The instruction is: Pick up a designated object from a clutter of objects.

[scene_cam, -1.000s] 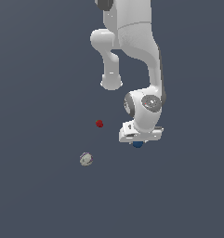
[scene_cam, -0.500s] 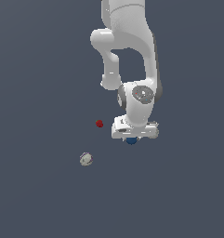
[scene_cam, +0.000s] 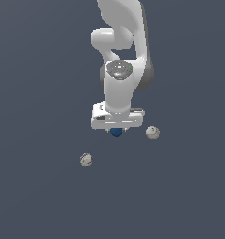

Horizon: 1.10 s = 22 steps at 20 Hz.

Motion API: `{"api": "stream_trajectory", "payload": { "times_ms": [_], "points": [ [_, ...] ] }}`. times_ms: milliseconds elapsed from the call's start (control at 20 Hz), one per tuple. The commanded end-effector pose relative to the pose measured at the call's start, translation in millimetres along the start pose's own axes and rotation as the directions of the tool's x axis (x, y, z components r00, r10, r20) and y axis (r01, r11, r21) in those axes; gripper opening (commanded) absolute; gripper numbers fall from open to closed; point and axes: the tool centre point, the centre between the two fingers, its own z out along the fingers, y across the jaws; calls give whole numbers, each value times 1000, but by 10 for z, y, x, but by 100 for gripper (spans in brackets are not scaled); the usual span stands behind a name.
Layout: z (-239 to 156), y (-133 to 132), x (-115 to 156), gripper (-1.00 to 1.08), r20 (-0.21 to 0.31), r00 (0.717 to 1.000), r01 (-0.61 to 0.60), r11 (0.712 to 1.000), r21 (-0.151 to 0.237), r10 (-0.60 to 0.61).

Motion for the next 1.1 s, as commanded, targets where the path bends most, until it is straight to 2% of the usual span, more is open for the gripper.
{"api": "stream_trajectory", "payload": {
  "times_ms": [0,750,1050],
  "points": [
    [-245,221,-12,-100,-1,1000,1,1000,1,-1],
    [-1660,1545,-28,-100,-1,1000,0,1000,1,0],
    [-2097,1962,-12,-100,0,1000,0,1000,0,0]
  ]
}}
